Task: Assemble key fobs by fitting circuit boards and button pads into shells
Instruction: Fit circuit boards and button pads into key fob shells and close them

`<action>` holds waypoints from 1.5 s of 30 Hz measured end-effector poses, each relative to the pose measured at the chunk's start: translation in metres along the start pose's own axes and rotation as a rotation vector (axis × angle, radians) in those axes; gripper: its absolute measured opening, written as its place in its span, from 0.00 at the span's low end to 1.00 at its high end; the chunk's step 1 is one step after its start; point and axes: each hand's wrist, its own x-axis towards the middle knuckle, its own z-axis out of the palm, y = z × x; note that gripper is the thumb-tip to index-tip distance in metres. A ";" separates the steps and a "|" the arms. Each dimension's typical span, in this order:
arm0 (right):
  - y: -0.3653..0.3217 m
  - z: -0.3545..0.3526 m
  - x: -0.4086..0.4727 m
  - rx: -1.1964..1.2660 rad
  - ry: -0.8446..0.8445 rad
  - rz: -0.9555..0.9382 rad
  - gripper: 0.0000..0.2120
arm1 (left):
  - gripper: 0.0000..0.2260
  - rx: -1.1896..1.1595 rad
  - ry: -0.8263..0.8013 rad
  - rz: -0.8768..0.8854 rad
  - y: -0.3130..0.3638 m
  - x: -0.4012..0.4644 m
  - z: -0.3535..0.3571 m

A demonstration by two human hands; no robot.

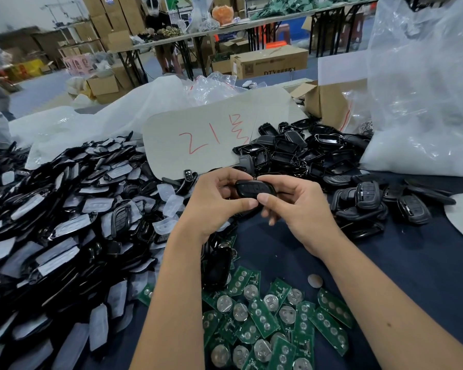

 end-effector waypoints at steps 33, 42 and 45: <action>-0.005 0.000 0.002 0.213 0.088 -0.025 0.09 | 0.07 -0.411 0.001 0.050 0.004 -0.001 0.008; -0.008 -0.001 0.000 0.109 0.081 -0.071 0.10 | 0.07 -0.343 0.009 0.090 0.003 -0.001 0.005; -0.007 0.000 -0.001 -0.137 0.115 -0.171 0.11 | 0.10 -0.086 0.065 0.106 0.000 0.002 0.006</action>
